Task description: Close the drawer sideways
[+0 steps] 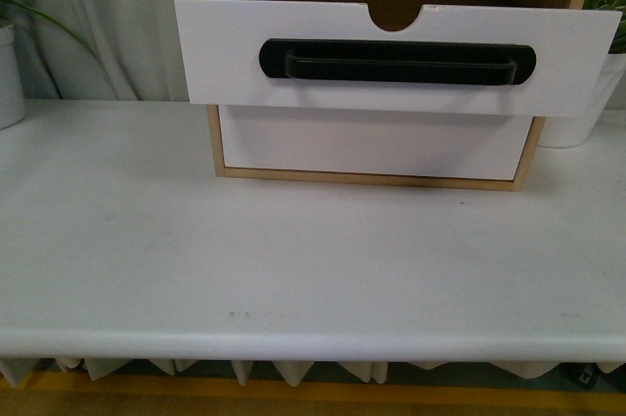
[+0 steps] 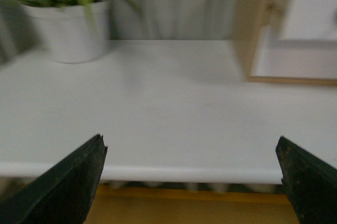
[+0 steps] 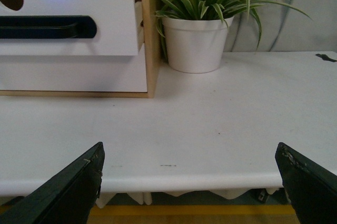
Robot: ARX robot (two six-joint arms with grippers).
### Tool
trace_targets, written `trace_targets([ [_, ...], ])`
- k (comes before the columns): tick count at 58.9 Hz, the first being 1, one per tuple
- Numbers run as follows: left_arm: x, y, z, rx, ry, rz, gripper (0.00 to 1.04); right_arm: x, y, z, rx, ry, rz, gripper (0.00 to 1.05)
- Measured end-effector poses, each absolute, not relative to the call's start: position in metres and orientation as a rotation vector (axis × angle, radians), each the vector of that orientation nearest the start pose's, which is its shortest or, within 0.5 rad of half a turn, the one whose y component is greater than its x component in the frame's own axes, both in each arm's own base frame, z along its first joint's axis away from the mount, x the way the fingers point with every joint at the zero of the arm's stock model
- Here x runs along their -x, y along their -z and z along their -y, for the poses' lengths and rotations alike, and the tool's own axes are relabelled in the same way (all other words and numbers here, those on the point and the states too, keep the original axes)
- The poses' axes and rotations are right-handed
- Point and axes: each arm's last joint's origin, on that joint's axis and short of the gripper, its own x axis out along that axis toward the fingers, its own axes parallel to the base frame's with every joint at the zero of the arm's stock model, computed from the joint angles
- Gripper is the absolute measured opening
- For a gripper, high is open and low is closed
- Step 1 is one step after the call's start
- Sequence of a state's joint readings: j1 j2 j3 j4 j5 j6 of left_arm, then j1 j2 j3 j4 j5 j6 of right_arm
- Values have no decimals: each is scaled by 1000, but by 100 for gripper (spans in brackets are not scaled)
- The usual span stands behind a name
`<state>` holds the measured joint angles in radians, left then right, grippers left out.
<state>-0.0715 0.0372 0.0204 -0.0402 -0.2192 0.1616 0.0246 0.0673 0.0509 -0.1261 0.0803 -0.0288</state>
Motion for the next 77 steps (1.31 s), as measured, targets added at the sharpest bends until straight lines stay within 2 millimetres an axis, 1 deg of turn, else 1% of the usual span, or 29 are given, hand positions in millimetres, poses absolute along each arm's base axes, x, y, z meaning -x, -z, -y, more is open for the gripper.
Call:
trace_targets([
  [4, -99, -162, 2, -348, -216, -120, 98, -101, -161, 0, 54, 58, -226, 95],
  [8, -101, -166, 6, -541, -206, -107, 98, -104, -163, 0, 76, 40, -259, 95],
  [11, -104, -173, 8, -649, -176, -62, 98, -108, -170, 0, 108, 22, -257, 95],
  [12, -105, -174, 8, -673, -174, -53, 98, -110, -174, 1, 124, 11, -251, 95],
  [13, -107, -178, 9, -734, -154, -30, 98, -111, -177, 1, 132, 8, -248, 95],
  [14, -108, -180, 9, -770, -139, -6, 98, -114, -184, 1, 165, -3, -235, 95],
  [15, -112, -184, 10, -858, -115, 30, 98, -116, -189, 1, 191, -11, -226, 95],
  [16, -114, -186, 11, -892, -96, 54, 98, -120, -196, 1, 224, -23, -218, 95],
  [17, -116, -188, 12, -955, -75, 77, 98, -121, -198, 2, 244, -28, -217, 95],
  [23, -130, -195, 16, -1182, 35, 192, 98, -136, -218, 1, 382, -87, -231, 95],
  [26, -136, -198, 16, -1260, 69, 228, 98, -144, -228, 0, 450, -118, -237, 95],
  [31, -151, -206, 18, -1374, 137, 292, 98, -157, -245, -2, 527, -158, -233, 95],
  [38, -174, -214, 22, -1450, 220, 328, 98, -182, -273, -5, 608, -220, -218, 95],
  [42, -186, -218, 23, -1477, 256, 331, 98, -196, -285, -5, 637, -238, -215, 95],
  [49, -207, -227, 27, -1501, 289, 322, 98, -217, -303, -5, 664, -271, -225, 95],
  [52, -212, -230, 30, -1507, 306, 324, 98, -226, -309, -5, 675, -290, -231, 95],
  [58, -226, -239, 38, -1519, 352, 334, 98, -242, -321, -6, 698, -330, -256, 95],
  [61, -234, -245, 45, -1525, 379, 342, 98, -250, -325, -6, 715, -360, -275, 95],
  [70, -248, -257, 63, -1535, 439, 357, 98, -269, -329, -8, 750, -425, -321, 95],
  [77, -262, -263, 81, -1555, 500, 364, 98, -285, -326, -11, 780, -475, -360, 95],
])
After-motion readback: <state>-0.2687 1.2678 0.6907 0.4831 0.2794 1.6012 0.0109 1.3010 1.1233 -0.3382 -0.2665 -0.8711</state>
